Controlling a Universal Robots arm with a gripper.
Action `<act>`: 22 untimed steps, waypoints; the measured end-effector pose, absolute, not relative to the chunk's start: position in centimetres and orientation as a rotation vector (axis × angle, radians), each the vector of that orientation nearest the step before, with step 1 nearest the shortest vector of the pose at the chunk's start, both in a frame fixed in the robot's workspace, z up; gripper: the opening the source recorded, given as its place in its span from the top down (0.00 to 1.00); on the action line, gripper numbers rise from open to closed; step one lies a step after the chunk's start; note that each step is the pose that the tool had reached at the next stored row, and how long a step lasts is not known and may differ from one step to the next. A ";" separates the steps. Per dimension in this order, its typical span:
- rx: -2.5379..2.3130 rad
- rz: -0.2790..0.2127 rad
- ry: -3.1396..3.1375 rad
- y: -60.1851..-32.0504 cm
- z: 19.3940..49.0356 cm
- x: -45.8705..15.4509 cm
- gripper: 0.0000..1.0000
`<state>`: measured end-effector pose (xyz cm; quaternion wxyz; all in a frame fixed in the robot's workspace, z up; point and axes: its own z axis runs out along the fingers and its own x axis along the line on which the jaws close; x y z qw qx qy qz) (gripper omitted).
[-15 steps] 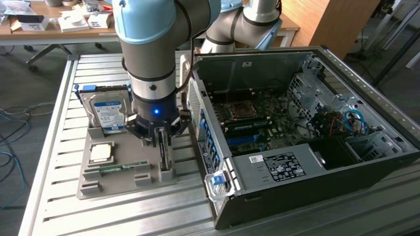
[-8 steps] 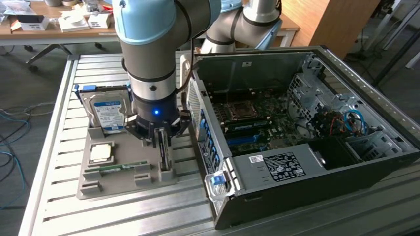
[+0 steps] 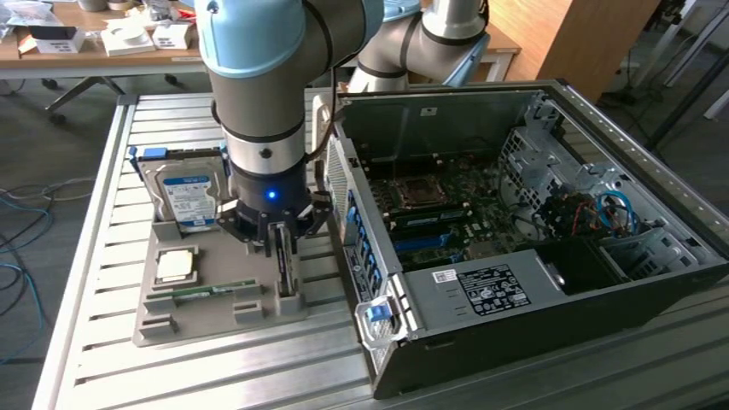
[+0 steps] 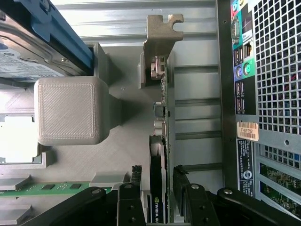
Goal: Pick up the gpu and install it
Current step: 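Pick up the gpu and move the gpu toward the slot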
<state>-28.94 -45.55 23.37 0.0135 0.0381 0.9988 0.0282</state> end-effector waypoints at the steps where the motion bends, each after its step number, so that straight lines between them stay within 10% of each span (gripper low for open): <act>1: 0.119 0.088 3.111 -45.6 23.4 -28.9 0.60; 22: 0.119 0.088 3.111 -45.6 23.1 -28.8 0.68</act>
